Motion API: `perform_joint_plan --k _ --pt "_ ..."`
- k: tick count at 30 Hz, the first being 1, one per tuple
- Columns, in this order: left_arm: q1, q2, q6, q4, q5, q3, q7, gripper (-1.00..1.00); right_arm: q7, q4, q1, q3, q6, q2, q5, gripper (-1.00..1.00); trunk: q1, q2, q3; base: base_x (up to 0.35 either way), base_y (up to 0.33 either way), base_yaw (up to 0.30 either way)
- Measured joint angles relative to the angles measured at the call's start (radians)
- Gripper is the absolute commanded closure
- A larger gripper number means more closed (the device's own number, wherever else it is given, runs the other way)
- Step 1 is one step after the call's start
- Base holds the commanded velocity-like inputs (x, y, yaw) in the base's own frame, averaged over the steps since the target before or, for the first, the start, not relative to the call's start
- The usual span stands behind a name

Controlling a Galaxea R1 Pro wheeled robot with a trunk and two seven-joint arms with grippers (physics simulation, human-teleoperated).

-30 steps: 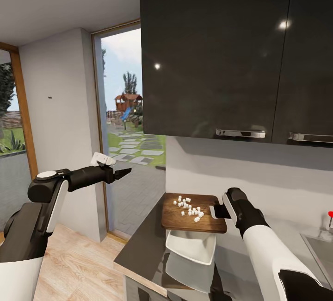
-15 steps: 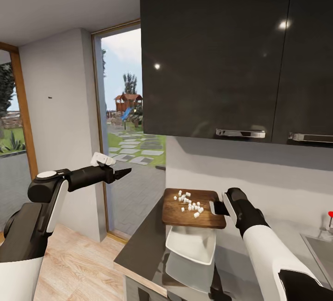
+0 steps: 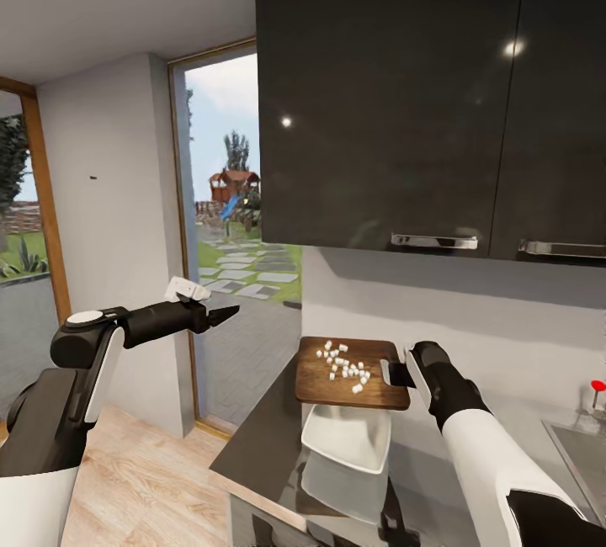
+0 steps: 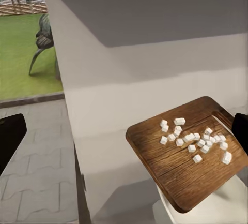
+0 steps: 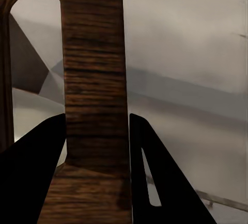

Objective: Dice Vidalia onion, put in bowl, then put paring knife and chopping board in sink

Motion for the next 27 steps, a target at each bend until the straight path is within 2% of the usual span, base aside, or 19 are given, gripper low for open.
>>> perform_joint_plan --k 10,20,27 --pt "0.0 0.0 0.0 0.0 0.0 0.0 0.0 -1.0 0.0 0.0 0.001 0.0 -0.004 0.0 0.0 1.0 0.0 0.0 0.0 -0.002 0.0 0.0" --pt "0.0 0.0 0.0 0.0 0.0 0.0 0.0 -1.0 0.002 0.022 0.001 -0.001 -0.099 0.0 0.0 1.0 0.0 0.0 0.0 0.0 0.0 0.0" --pt "0.0 0.0 0.0 0.0 0.0 0.0 0.0 -1.0 0.002 0.036 0.001 -0.001 -0.118 0.0 -0.001 1.0 0.0 0.0 0.0 0.0 0.0 0.0"
